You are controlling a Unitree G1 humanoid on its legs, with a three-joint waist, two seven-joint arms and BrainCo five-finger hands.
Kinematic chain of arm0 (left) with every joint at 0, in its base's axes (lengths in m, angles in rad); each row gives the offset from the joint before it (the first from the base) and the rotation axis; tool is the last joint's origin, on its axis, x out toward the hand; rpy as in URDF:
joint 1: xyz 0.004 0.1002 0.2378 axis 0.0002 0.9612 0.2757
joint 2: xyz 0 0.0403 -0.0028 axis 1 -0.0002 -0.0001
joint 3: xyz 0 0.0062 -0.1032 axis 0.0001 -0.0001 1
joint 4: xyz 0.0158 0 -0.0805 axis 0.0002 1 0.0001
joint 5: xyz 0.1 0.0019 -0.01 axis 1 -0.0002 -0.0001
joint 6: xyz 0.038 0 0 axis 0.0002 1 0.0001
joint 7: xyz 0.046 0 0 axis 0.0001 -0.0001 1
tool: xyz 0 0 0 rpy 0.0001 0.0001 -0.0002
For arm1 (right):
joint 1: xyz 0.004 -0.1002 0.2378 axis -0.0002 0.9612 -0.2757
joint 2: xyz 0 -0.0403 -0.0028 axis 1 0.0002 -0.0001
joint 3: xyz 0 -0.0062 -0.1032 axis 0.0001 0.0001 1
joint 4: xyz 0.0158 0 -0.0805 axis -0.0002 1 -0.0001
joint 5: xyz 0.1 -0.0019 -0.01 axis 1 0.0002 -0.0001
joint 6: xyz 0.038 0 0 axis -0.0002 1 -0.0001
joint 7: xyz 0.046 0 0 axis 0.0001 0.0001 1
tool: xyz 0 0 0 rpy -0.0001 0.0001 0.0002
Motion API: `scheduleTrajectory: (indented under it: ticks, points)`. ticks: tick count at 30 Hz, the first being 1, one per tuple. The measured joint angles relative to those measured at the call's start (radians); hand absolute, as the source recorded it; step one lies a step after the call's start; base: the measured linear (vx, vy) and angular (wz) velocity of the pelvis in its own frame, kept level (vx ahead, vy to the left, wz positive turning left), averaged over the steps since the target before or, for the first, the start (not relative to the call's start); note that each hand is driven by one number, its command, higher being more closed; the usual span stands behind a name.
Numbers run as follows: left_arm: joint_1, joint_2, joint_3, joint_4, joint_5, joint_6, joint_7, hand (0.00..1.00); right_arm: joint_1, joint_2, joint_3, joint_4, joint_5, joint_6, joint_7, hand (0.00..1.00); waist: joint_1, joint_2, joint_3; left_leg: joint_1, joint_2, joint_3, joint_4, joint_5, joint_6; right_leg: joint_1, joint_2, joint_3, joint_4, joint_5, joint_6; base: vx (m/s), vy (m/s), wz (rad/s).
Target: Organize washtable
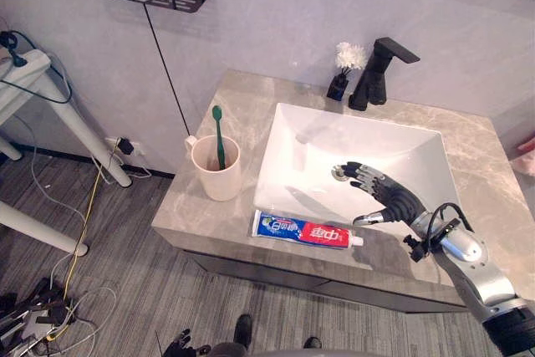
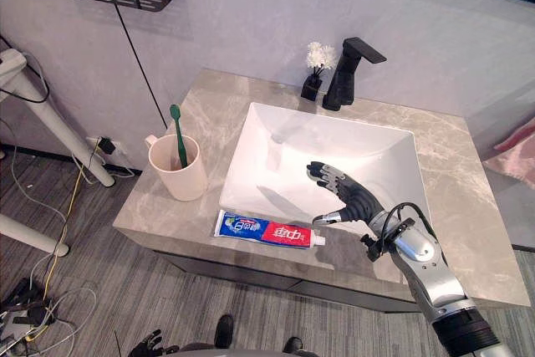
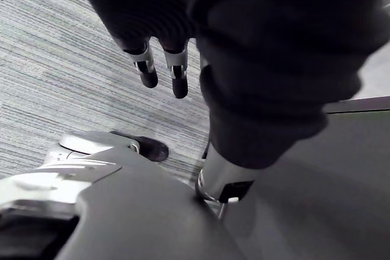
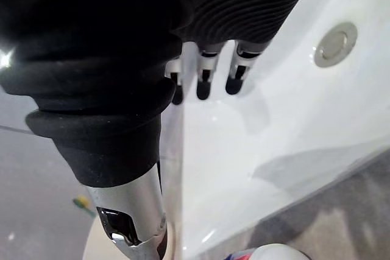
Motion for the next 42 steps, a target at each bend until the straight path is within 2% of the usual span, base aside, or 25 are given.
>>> scheduleTrajectory:
  ticks: [14, 19, 28, 33, 42]
  points:
    - [-0.023, 0.018, -0.027, -0.003, 0.002, -0.010, 0.000, 0.00, 0.015, -0.002, 0.064, 0.000, -0.004, 0.000, 0.018, 0.00, 0.044, -0.028, 0.017, -0.010, -0.001, -0.024, 0.000, 0.004, 0.001, 0.000, -0.001, -0.018, 0.009, -0.004, -0.001, 0.02, -0.006, 0.05]
    - [-0.024, 0.021, -0.027, -0.003, 0.001, -0.018, 0.000, 0.00, 0.015, -0.010, 0.069, -0.008, -0.012, 0.000, 0.019, 0.00, 0.046, -0.037, 0.021, -0.021, -0.003, -0.034, 0.000, 0.001, -0.003, -0.001, -0.001, -0.024, 0.010, -0.008, 0.001, -0.02, -0.003, 0.07]
    - [-0.032, 0.028, -0.027, -0.003, 0.001, -0.017, -0.001, 0.00, 0.021, -0.090, 0.069, -0.094, -0.047, -0.007, 0.024, 0.00, 0.046, -0.051, 0.029, -0.021, -0.012, -0.049, 0.002, 0.010, -0.002, -0.001, -0.008, -0.035, 0.010, -0.009, 0.002, 0.05, 0.003, 0.06]
    - [-0.032, 0.030, -0.028, -0.003, 0.001, -0.018, -0.001, 0.00, 0.027, -0.100, 0.069, -0.096, -0.090, -0.013, 0.038, 0.00, 0.047, -0.055, 0.031, -0.022, -0.013, -0.055, 0.005, 0.010, -0.002, -0.001, -0.009, -0.037, 0.012, -0.009, 0.002, 0.02, 0.001, 0.03]
    - [-0.036, 0.031, -0.029, 0.001, -0.001, -0.019, -0.001, 0.00, 0.103, -0.180, 0.068, -0.182, -0.193, -0.044, 0.039, 0.00, 0.046, -0.056, 0.030, -0.038, -0.011, -0.081, 0.000, 0.007, -0.004, -0.010, -0.010, -0.039, 0.030, -0.017, -0.007, -0.03, -0.006, 0.05]
